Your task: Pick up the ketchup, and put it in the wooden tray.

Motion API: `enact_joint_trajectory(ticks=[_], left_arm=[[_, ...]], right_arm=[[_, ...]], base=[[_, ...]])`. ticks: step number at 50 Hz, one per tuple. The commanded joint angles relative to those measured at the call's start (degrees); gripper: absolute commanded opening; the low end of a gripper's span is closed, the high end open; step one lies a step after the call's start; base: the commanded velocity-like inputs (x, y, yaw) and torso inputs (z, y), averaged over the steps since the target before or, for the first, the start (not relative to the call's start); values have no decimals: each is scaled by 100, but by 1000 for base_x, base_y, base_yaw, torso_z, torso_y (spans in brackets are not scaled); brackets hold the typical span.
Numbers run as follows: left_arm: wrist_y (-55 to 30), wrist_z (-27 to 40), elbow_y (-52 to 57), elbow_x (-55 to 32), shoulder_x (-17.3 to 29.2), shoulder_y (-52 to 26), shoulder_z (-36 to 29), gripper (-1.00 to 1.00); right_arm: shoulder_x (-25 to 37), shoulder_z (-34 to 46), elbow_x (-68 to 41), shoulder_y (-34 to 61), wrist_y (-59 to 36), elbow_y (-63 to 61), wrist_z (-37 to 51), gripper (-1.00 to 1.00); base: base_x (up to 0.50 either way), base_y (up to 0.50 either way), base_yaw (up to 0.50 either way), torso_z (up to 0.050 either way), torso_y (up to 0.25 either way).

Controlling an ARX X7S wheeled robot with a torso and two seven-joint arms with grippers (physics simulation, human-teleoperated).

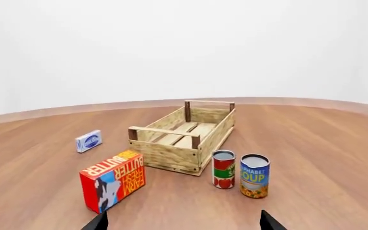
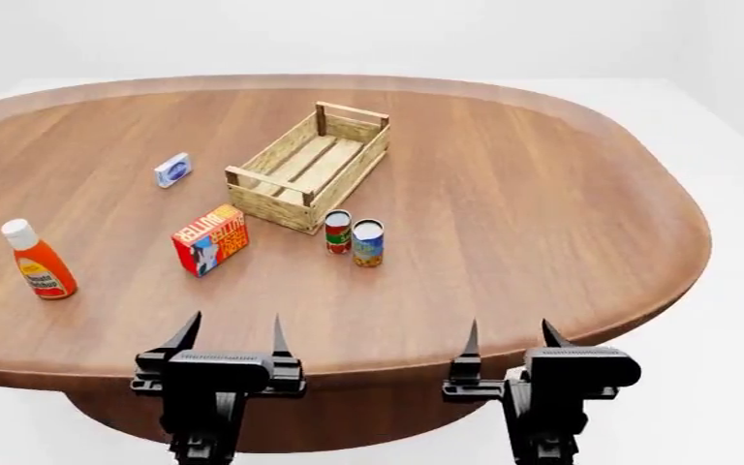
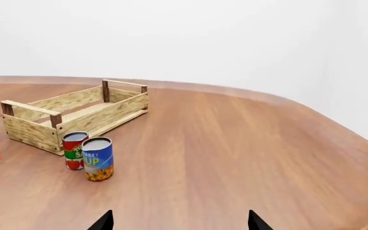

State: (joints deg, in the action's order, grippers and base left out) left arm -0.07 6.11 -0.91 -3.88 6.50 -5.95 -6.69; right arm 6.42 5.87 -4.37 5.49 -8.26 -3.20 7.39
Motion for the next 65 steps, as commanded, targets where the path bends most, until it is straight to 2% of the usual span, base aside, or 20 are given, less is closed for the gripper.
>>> enact_joint_trajectory(ticks=[1, 4, 8, 41, 52, 65], left_arm=[[-490, 37, 126, -62, 108, -659, -35, 100], [-575, 31, -205, -100, 137, -1167, 27, 100], [-583, 33, -378, -145, 155, -1373, 55, 100], [-588, 127, -437, -321, 274, -1415, 4, 100], [-563, 161, -447, -367, 305, -1419, -11, 100], [-586, 221, -432, -426, 345, -1452, -4, 100]], right_arm=[[92, -151, -426, 499, -636, -229, -69, 100], [311, 46, -418, 897, -1090, -375, -306, 100], [413, 162, -412, 1081, -1265, -417, -424, 100], [532, 409, -293, 1197, -1280, -496, -290, 100], [639, 578, -124, 1189, -1374, -731, -229, 100], [677, 654, -127, 1277, -1474, -742, -227, 100]], base=[[0, 0, 0, 0, 0], [333, 0, 0, 0, 0], [500, 0, 0, 0, 0], [500, 0, 0, 0, 0], [0, 0, 23, 0, 2], [68, 3, 500, 0, 0]])
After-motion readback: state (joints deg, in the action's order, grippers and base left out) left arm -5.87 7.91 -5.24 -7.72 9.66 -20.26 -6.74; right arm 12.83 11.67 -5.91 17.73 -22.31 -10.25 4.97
